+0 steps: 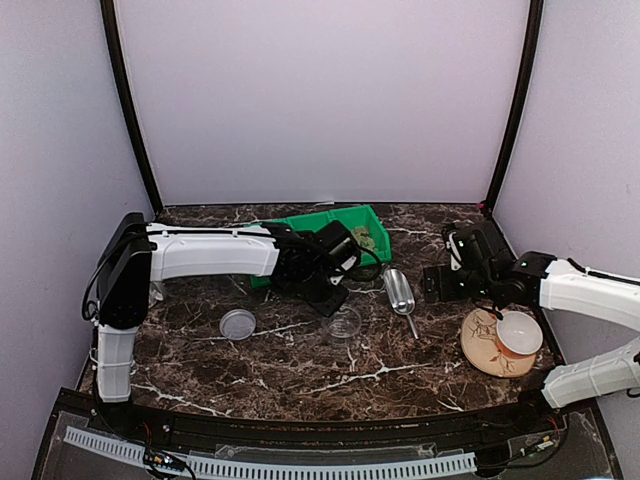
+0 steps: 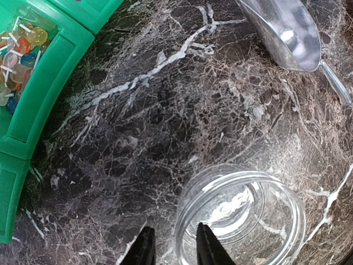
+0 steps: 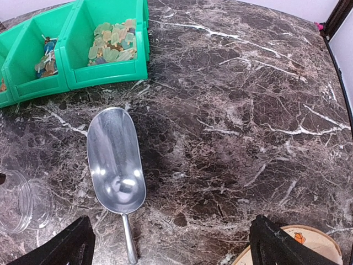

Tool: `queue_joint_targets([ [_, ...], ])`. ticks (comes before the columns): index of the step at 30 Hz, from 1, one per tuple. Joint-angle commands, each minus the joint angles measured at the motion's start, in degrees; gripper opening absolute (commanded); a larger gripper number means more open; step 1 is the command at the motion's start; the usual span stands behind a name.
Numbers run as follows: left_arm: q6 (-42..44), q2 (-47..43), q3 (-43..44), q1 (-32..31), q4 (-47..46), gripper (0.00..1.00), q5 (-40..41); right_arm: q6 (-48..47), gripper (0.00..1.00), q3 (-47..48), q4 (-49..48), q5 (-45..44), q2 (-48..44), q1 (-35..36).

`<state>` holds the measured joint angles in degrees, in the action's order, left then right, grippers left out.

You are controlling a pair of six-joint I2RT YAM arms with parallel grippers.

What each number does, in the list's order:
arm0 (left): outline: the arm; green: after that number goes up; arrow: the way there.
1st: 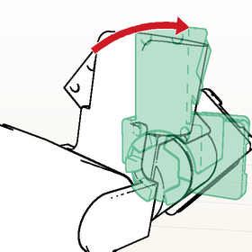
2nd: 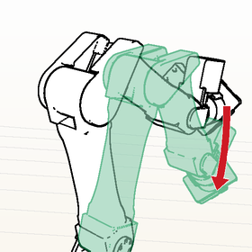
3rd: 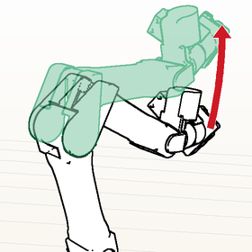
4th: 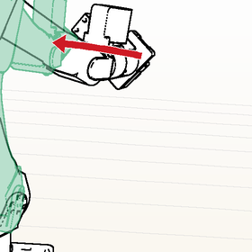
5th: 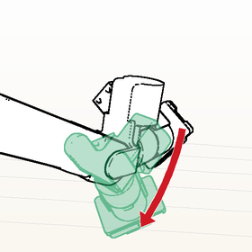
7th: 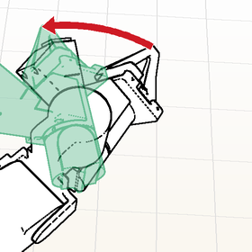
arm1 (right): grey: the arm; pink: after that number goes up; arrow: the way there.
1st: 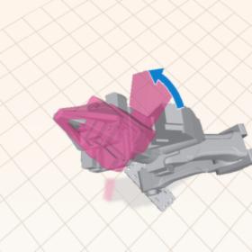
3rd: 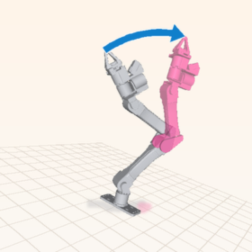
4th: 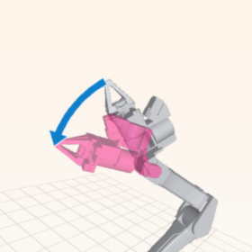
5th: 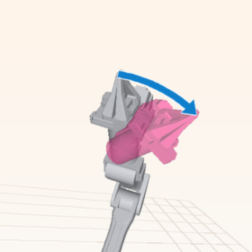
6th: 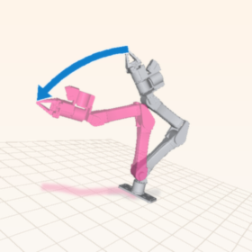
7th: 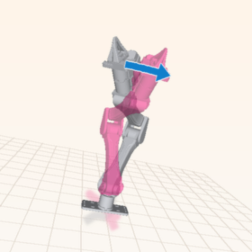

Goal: Pack the candies
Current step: Put down the packing bottle at the center of the board.

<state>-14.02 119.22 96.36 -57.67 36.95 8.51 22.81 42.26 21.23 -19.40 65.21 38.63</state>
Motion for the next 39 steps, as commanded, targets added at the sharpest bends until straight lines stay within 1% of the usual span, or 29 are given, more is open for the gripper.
queue_joint_targets([
  [1,1.4,1.3,2.9,-0.3,1.3,0.27,3.6,0.3,0.98,-0.5,-2.3,0.5,-0.1,0.3],
  [7,3.0,5.0,6.8,-0.3,2.4,0.28,6.7,0.6,0.98,-0.5,-2.2,1.2,0.6,0.4],
  [10,3.4,6.0,8.1,-0.2,2.2,0.32,7.4,0.6,0.98,-0.5,-2.1,1.3,0.3,0.4],
  [15,3.7,8.4,11.4,0.7,2.0,0.37,10.8,0.7,0.98,-0.6,-2.5,1.4,0.4,0.3],
  [21,4.3,10.7,14.5,2.8,0.1,0.48,13.2,1.0,0.98,-0.9,-3.1,2.5,1.5,0.4],
  [25,4.7,11.8,16.1,4.1,-0.4,0.59,13.5,1.1,0.98,-1.7,-3.7,2.6,2.0,0.4],
  [28,4.8,11.7,17.8,4.5,0.1,0.67,13.0,1.3,0.98,-3.0,-4.8,3.5,2.3,0.4],
  [30,4.7,11.5,20.4,4.5,2.3,0.71,11.5,1.3,0.98,-4.2,-6.4,4.8,2.4,0.4],
  [34,4.2,8.7,21.6,4.5,4.0,0.79,8.0,1.5,0.98,-6.5,-8.6,7.9,2.9,0.5],
  [39,4.0,2.9,19.2,4.5,4.7,0.83,6.7,1.9,0.98,-7.4,-9.3,8.9,4.7,1.3],
])
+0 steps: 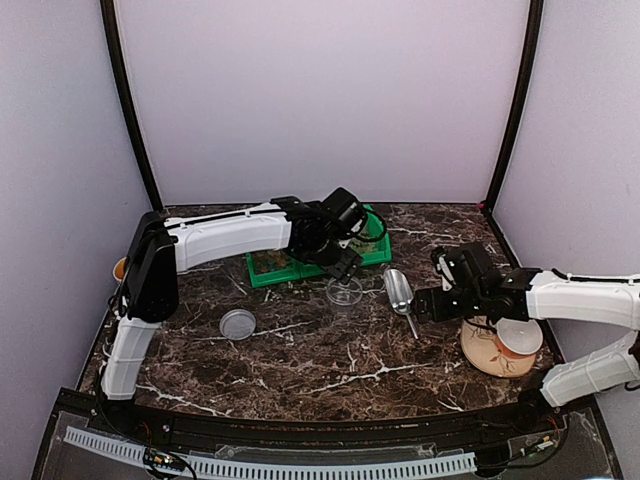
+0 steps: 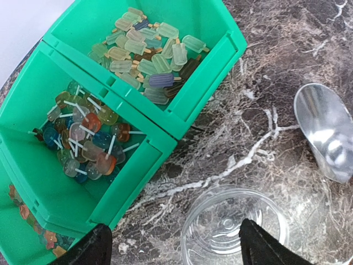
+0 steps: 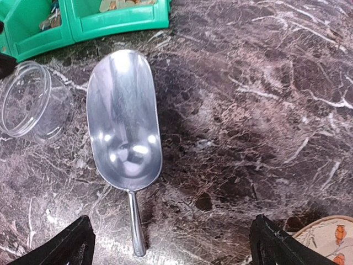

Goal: Pack the candies
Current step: Put down the packing bottle at the center of the board, then pick up the spatula from the center of the board.

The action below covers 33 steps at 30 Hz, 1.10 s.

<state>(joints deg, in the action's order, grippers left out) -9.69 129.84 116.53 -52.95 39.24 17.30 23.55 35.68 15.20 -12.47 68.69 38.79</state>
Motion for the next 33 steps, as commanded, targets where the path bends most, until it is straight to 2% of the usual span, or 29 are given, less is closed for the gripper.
queue_joint_targets([
  [1,-0.4,-9.0,-1.9,-0.2,2.3,0.83,-2.1,1.2,0.98,-0.9,-3.4,2.3,1.7,1.5],
  [5,-1.5,-15.2,-8.3,-0.2,1.1,0.86,-1.8,1.4,1.00,-0.8,-4.3,2.8,4.2,3.1],
  [12,-6.2,-26.0,-23.4,-0.2,-4.5,0.90,-1.1,2.2,0.93,0.9,-3.6,0.3,10.8,6.0],
  [15,-7.6,-29.0,-26.6,-0.3,-3.7,0.91,0.8,2.4,0.90,1.9,-3.5,-1.1,13.2,7.1],
  [17,-7.6,-30.8,-28.3,-0.3,-2.7,0.92,2.6,2.4,0.85,2.3,-3.6,-1.5,14.6,7.4],
  [20,-7.5,-33.6,-31.3,-0.3,-1.9,0.94,6.6,2.4,0.72,2.9,-4.2,-1.7,16.1,7.6],
  [23,-8.9,-37.0,-34.7,-0.3,-2.4,0.99,10.0,2.6,0.68,3.1,-5.1,-2.0,17.0,7.7],
  [30,-10.6,-40.5,-40.2,-0.3,-4.5,0.99,7.8,2.3,0.57,3.9,-6.6,-1.6,19.7,7.7],
  [33,-11.8,-40.4,-40.9,-0.3,-4.2,0.99,7.3,1.9,0.46,4.2,-6.7,-1.3,20.3,7.8],
])
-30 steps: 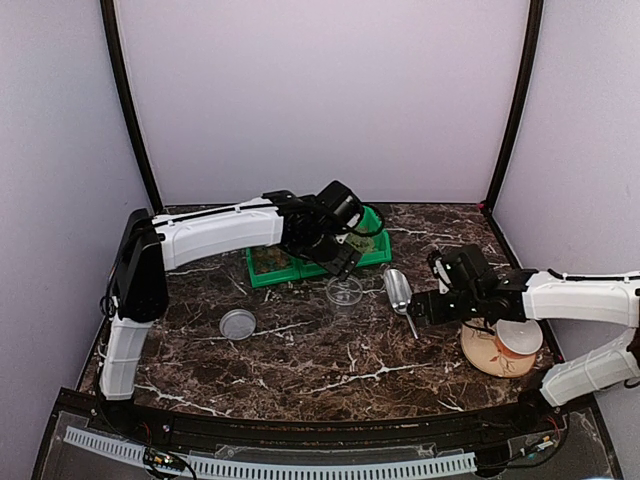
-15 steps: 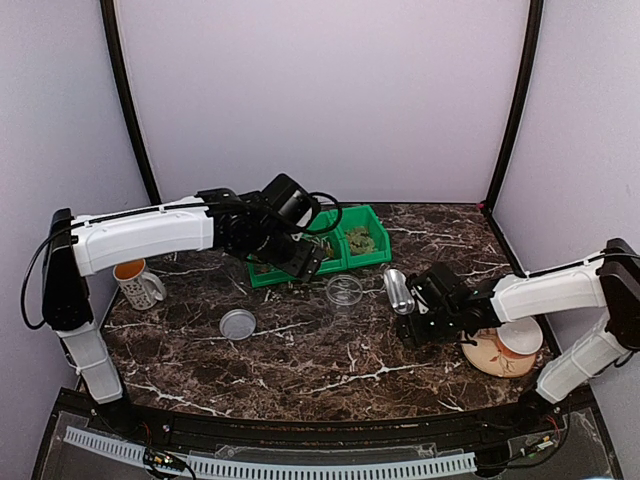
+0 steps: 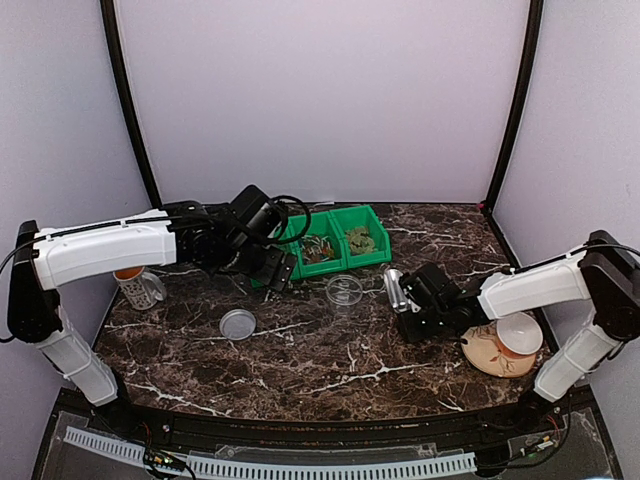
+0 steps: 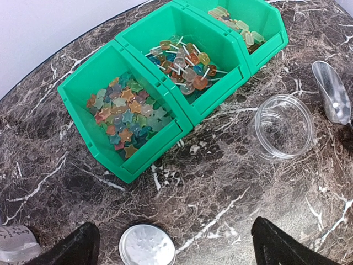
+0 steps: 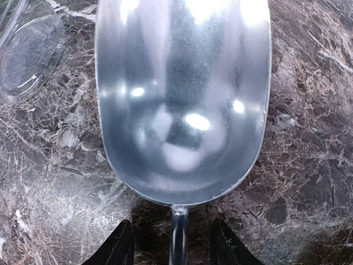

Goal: Pack the candies
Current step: Pick up the spatula from the center of the board.

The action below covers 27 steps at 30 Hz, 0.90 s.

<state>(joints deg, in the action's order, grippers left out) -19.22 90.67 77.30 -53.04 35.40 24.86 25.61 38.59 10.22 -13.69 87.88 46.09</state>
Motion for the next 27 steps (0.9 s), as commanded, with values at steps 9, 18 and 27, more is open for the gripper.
queue_joint_targets([
  [9,-3.8,-1.4,-3.0,-0.2,0.2,0.99,-0.8,-1.0,0.15,2.1,-0.9,-1.3,0.3,0.6],
  [18,-3.5,-2.3,-3.0,-0.2,-0.6,0.99,-3.5,-3.9,0.00,4.7,3.9,-5.4,-4.3,1.3],
  [27,-1.7,-4.7,-3.2,-0.2,-3.7,0.99,-12.2,-7.7,0.00,5.6,7.2,-9.9,-12.5,3.3],
])
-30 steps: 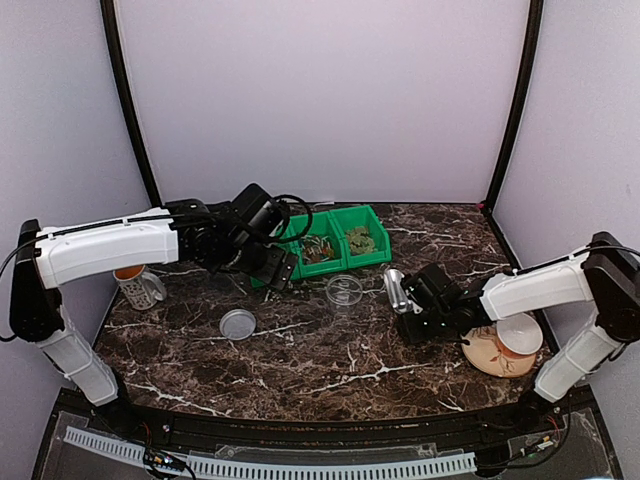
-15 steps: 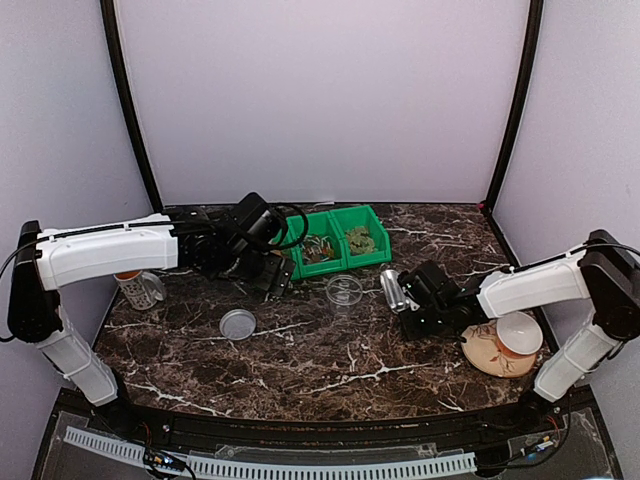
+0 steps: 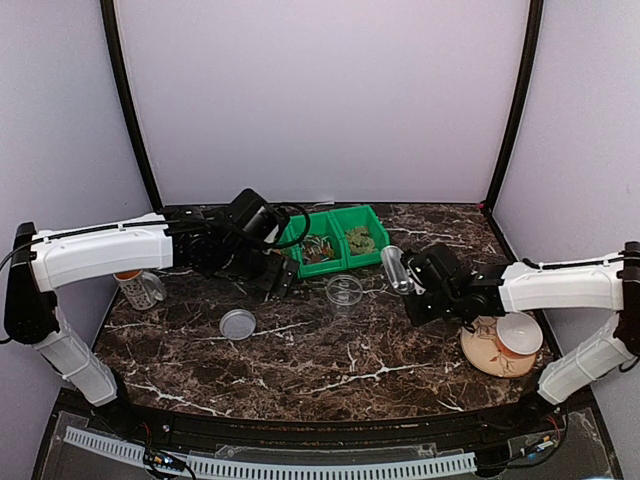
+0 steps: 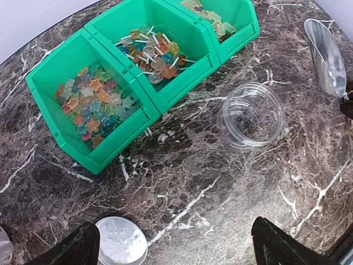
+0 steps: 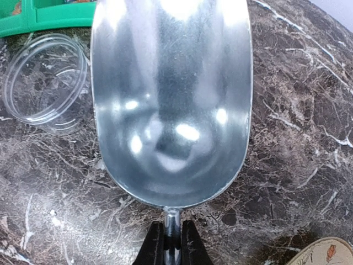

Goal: Pack the candies
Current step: Pick up the spatula from the center of the board, then pass from the right arm to the left

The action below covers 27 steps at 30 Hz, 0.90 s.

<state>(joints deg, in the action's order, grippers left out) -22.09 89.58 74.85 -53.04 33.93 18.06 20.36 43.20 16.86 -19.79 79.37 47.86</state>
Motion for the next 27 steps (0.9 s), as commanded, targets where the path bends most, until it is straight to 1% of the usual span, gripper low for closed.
queue_joint_targets([
  [1,1.2,-3.9,-0.8,-0.2,-2.7,0.99,-6.5,-2.9,0.00,0.6,0.1,-4.2,-5.3,1.8],
  [7,1.9,-4.8,-1.6,-0.2,-5.9,0.99,-15.9,-7.2,0.00,-1.0,-2.3,-5.2,-11.9,4.6],
  [11,2.1,-5.4,-2.0,-0.3,-8.2,0.99,-21.5,-9.8,0.00,-0.5,-2.1,-7.6,-13.4,7.5],
  [16,2.1,-5.5,-1.8,-0.4,-10.1,0.98,-27.0,-13.0,0.00,-0.1,-2.7,-11.2,-12.3,13.0],
  [20,1.8,-5.1,-1.8,-0.3,-11.1,0.97,-30.2,-15.4,0.00,0.6,-3.5,-15.2,-9.6,18.2],
  [27,1.0,-3.7,-2.2,-0.3,-11.6,0.93,-32.9,-19.6,0.00,2.9,-4.1,-24.5,-4.2,26.0],
])
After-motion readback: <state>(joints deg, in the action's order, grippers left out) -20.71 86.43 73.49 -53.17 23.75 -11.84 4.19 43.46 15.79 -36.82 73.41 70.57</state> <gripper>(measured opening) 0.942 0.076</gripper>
